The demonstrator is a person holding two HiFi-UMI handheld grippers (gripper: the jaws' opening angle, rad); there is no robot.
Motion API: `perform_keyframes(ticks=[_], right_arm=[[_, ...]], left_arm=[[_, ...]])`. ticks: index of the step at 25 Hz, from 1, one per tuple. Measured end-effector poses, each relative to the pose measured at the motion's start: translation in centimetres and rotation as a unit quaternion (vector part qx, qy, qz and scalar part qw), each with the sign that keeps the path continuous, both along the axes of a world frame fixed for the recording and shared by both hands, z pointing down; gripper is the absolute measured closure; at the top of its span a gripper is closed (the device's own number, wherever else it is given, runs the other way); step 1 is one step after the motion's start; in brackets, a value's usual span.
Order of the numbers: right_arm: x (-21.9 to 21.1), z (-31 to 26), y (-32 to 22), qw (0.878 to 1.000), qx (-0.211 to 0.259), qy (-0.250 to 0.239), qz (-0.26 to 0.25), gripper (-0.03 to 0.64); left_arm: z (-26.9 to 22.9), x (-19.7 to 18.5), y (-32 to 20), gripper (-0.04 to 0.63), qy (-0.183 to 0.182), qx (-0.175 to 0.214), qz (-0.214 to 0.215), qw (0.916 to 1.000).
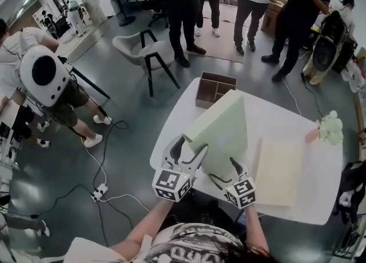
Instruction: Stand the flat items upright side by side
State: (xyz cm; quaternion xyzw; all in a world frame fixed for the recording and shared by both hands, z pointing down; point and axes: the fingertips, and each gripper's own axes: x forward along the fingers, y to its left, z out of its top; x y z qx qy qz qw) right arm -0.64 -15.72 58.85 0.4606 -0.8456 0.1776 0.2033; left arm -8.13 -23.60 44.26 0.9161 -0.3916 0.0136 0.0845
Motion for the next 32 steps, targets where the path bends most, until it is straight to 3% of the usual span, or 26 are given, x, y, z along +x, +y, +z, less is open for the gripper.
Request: perform_keyframes(ticks=[2,6,9,12,16,21,24,26,32], right_arm=[[-0.4,0.5,0.5,0.999,0.013,0.035,0.004,0.158],[1.1,1.9,0.1,0.994,0.028,0.086,0.064,0.163],[2.6,2.2,0.4,0.995,0.026,0.072,0.071,0.174],[4.0,2.7,0.7,0.996,0.018,0.064,0.064,0.198],[5.2,3.0,1.1,0.997,0.018,0.061,0.048,0.200],[5.8,2.8,1.1,0.998,0.019,0.052,0.002,0.212],[6.5,2.6,1.0,0.998,0.017,0.057,-0.023,0.214],[7.1,2.5,0.9,0.998,0.013,0.057,-0.030,0.230],[9.3,2.7,0.0,0.997,0.006,0.073,-0.020,0.326]], left_arm=[[-0.3,1.3,1.1,0.270,-0.007,0.012,-0.011,0.9998],[-0.4,3.8,3.3,0.275,-0.006,0.027,-0.003,0.9996],[-1.2,6.0,5.0,0.287,0.007,0.046,0.052,0.9976],[-1.1,8.3,6.8,0.288,0.019,0.040,0.126,0.9910],[-0.6,10.0,8.4,0.275,0.017,0.041,0.211,0.9765],[1.0,10.0,8.4,0.275,-0.013,0.028,0.324,0.9455],[2.0,10.4,8.3,0.287,-0.043,0.025,0.361,0.9312],[2.2,11.1,8.1,0.298,-0.051,0.033,0.362,0.9304],[2.6,13.8,6.7,0.310,-0.050,0.048,0.331,0.9409]])
